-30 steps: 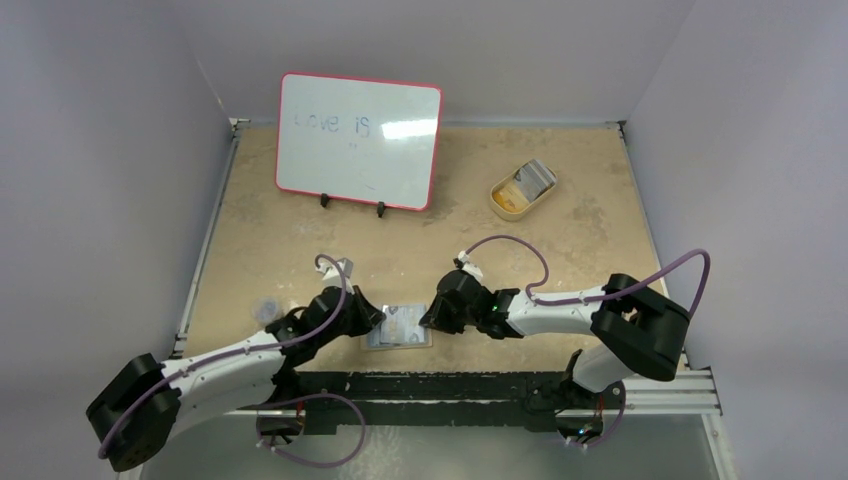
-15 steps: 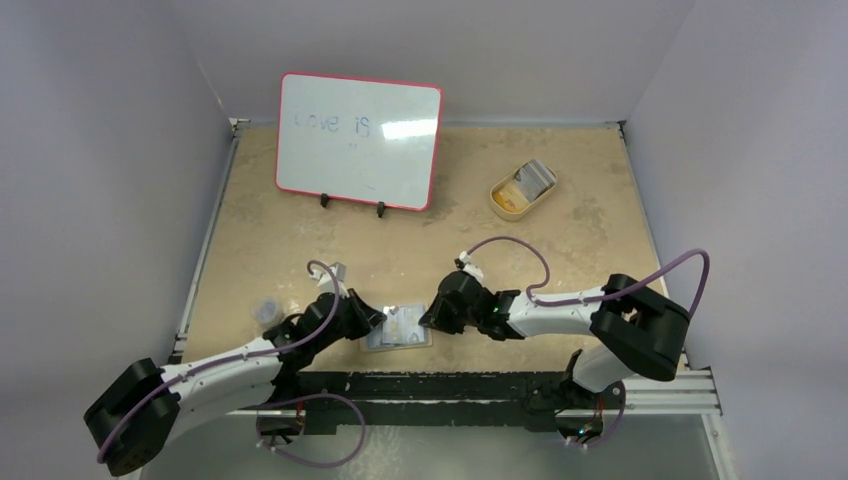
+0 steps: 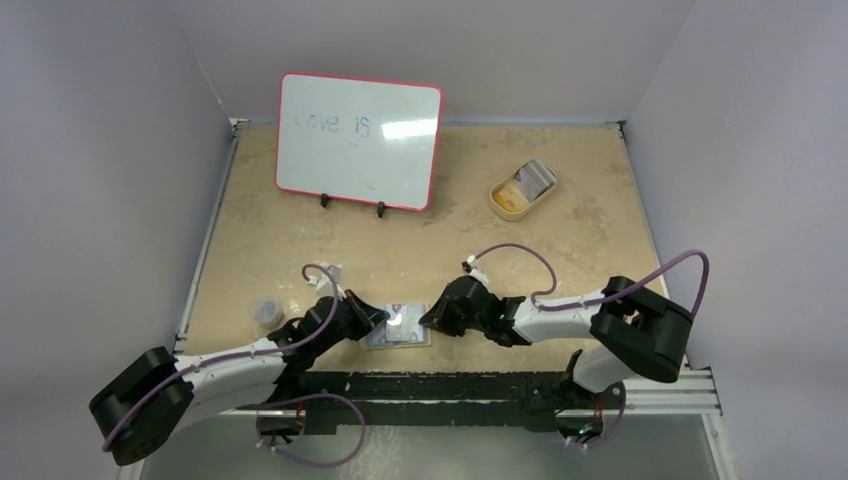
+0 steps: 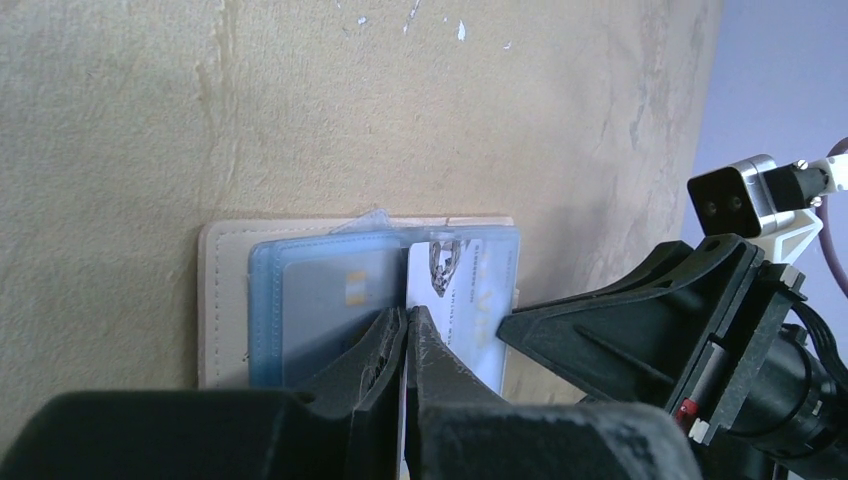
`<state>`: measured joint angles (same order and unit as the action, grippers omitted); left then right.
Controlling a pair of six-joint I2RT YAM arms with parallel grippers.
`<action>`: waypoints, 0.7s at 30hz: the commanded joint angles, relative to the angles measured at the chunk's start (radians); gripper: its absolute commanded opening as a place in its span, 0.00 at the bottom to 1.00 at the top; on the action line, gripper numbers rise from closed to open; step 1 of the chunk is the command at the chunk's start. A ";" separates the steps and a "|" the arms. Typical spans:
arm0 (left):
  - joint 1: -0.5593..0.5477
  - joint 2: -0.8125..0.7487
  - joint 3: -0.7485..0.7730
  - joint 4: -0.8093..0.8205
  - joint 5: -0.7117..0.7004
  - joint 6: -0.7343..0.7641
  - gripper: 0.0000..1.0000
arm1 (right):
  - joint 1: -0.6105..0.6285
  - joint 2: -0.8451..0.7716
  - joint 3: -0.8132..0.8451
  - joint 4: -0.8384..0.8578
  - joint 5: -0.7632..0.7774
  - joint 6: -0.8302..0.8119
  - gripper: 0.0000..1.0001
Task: Put the credit cards into the card holder
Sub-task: Insert the credit card into the card holder.
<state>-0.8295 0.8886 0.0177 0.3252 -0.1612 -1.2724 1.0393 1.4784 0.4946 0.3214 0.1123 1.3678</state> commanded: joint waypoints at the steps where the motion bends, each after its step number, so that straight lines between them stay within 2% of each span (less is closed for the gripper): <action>1: -0.012 0.057 -0.009 0.092 -0.024 -0.021 0.00 | -0.004 0.013 -0.038 -0.007 0.044 0.026 0.20; 11: -0.033 0.224 0.048 0.222 0.026 -0.028 0.00 | -0.004 -0.042 -0.079 0.069 0.042 0.108 0.20; 21: -0.040 0.269 0.102 0.245 0.022 -0.031 0.00 | -0.004 -0.021 -0.038 0.070 0.084 0.101 0.21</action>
<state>-0.8608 1.1519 0.0685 0.5419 -0.1341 -1.3018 1.0393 1.4399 0.4221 0.3992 0.1448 1.4635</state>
